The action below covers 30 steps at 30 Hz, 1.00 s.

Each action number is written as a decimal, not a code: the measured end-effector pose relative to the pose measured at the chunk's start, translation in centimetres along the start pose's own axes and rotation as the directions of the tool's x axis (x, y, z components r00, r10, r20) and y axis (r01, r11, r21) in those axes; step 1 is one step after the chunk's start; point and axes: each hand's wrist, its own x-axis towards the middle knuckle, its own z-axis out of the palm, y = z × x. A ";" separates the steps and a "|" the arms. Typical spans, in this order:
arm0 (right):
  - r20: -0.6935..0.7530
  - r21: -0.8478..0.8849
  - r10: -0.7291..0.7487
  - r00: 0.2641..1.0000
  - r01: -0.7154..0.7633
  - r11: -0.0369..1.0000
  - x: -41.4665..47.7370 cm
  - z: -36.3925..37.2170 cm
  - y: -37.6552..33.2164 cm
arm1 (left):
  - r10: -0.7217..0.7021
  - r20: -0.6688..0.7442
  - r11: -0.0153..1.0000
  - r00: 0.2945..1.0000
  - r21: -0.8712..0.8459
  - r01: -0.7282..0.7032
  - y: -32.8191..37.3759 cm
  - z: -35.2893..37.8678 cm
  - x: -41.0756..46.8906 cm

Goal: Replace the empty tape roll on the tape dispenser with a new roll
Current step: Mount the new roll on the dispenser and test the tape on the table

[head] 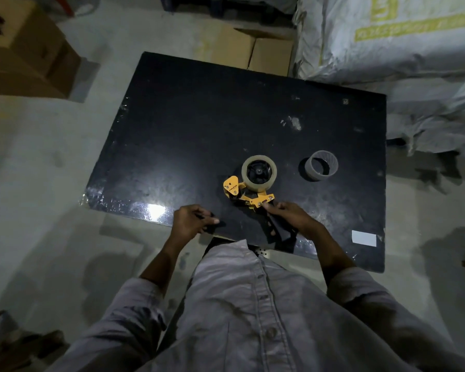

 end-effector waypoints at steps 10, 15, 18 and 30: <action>0.300 0.261 0.200 0.933 -0.282 0.923 0.2 0.3 -1.3 | -0.431 0.526 0.536 0.733 -0.504 0.677 4.6 2.1 -0.3; 0.294 0.228 0.231 0.927 -0.303 0.925 0.1 0.7 -1.7 | -0.427 0.430 0.578 0.796 -0.547 0.606 7.5 4.3 1.8; 0.288 0.262 0.242 0.926 -0.320 0.911 0.2 0.8 -1.5 | -0.443 0.441 0.561 0.780 -0.542 0.625 7.8 4.6 2.8; 0.230 0.262 0.113 0.967 -0.173 0.950 -0.7 -1.2 -4.5 | -0.225 0.202 0.961 0.953 -0.114 0.251 13.8 3.5 2.7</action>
